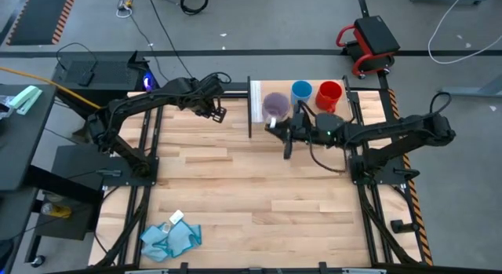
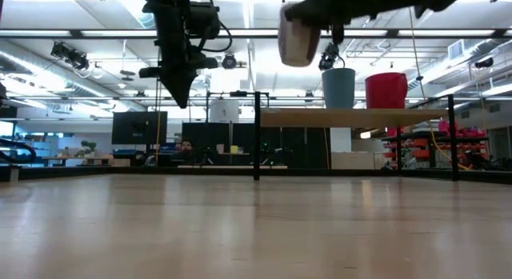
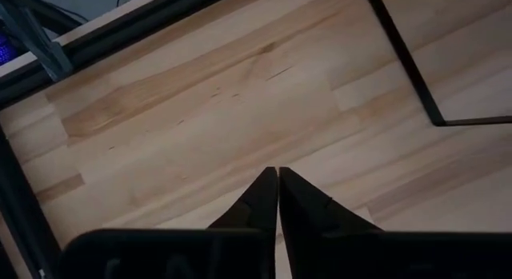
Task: Stack small to large cups/mugs on shelf
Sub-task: Put the violet mug on the shelf
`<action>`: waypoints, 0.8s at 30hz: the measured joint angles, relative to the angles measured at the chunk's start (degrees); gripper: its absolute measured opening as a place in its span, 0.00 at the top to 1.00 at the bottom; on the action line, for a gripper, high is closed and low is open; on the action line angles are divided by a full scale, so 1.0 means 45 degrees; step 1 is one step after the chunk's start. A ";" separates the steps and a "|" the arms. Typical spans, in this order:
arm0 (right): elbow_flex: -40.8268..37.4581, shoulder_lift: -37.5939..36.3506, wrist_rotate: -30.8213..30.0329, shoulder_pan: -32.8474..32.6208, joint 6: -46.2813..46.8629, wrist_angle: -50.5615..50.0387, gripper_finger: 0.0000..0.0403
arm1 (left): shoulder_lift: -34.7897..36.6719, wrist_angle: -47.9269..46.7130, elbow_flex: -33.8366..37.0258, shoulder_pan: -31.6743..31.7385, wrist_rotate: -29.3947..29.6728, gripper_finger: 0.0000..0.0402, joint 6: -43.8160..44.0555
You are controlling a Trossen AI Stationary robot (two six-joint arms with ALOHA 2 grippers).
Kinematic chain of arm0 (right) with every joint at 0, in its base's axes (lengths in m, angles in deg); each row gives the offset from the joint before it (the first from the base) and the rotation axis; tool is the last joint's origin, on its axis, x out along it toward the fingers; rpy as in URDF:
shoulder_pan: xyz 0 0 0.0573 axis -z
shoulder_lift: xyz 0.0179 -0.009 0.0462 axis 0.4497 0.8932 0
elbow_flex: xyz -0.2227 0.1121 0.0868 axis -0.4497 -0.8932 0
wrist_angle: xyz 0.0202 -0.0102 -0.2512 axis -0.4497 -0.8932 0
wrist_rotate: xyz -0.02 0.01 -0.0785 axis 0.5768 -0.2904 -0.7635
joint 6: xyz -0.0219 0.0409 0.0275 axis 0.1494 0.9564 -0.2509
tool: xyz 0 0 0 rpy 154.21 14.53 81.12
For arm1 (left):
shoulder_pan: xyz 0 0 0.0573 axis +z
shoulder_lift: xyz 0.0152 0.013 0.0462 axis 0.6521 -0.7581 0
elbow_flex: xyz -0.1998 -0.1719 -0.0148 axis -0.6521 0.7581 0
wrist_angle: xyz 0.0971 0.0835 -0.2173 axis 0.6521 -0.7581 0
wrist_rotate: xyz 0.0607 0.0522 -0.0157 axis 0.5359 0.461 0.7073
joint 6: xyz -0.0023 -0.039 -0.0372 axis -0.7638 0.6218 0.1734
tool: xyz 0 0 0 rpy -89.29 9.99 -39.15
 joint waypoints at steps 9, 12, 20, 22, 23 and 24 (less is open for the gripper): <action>0.0130 0.1084 0.1091 0.1038 0.0259 -0.0028 0.91 | 0.0000 0.0234 0.0000 0.0000 -0.0118 0.97 0.0091; 0.0170 0.1399 0.1172 0.1256 0.0122 0.0129 0.91 | 0.0000 0.0336 0.0000 0.0000 -0.0121 0.95 0.0092; 0.0164 0.2343 0.1237 0.2011 0.0573 0.0732 0.91 | 0.0000 0.0432 0.0000 0.0000 -0.0121 0.96 0.0092; 0.0141 0.2529 0.1239 0.2105 0.0792 0.0881 0.91 | 0.0000 0.0432 0.0000 0.0000 -0.0121 0.97 0.0092; 0.0145 0.2600 0.1239 0.2172 0.0882 0.1109 0.91 | 0.0000 0.0432 0.0000 0.0000 -0.0124 0.97 0.0092; 0.0151 0.2661 0.1273 0.2238 0.0915 0.1200 0.91 | 0.0000 0.0432 0.0000 0.0000 -0.0125 0.97 0.0092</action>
